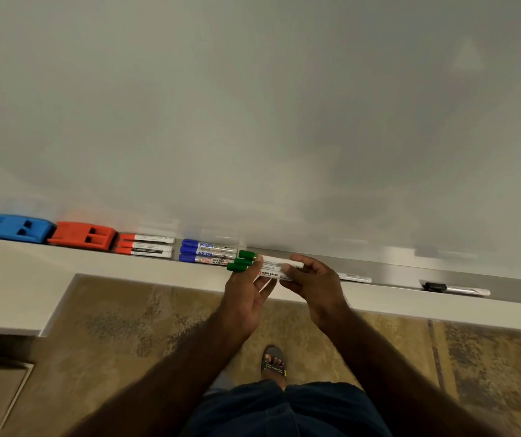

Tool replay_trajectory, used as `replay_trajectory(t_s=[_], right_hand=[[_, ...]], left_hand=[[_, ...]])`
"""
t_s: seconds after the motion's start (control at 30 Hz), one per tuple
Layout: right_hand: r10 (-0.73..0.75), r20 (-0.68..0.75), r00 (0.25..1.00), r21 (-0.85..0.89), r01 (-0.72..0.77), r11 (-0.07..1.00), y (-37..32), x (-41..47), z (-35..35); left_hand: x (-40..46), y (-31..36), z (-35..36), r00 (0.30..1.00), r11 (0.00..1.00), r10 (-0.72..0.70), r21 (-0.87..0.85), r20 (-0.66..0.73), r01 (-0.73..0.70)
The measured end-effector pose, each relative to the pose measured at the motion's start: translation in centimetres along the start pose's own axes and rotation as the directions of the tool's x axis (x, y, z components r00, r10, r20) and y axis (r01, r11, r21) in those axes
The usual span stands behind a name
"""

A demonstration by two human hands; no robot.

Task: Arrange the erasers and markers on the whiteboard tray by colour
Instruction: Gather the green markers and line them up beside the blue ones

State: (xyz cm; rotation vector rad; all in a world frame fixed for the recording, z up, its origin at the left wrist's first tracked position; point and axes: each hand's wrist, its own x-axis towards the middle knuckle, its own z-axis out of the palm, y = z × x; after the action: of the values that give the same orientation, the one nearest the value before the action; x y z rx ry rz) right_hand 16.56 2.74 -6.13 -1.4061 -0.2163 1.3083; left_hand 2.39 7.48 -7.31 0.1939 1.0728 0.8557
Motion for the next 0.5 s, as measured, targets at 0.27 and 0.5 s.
replay_trajectory(t_s=[0.27,0.5], right_hand=[[0.004,-0.039,0.999,-0.043,-0.006,0.999,-1.0,2.0,-2.1],[-0.004,-0.073,0.997,-0.128,-0.005,0.992,-0.9,3.3,-1.8]], left_hand=[[1.0,3.1,-1.0,0.98,0.951,0.188,0.262,-0.062,-0.166],[1.0,4.1,-0.1,0.947,0.645,0.316,0.717,0.066,-0.265]])
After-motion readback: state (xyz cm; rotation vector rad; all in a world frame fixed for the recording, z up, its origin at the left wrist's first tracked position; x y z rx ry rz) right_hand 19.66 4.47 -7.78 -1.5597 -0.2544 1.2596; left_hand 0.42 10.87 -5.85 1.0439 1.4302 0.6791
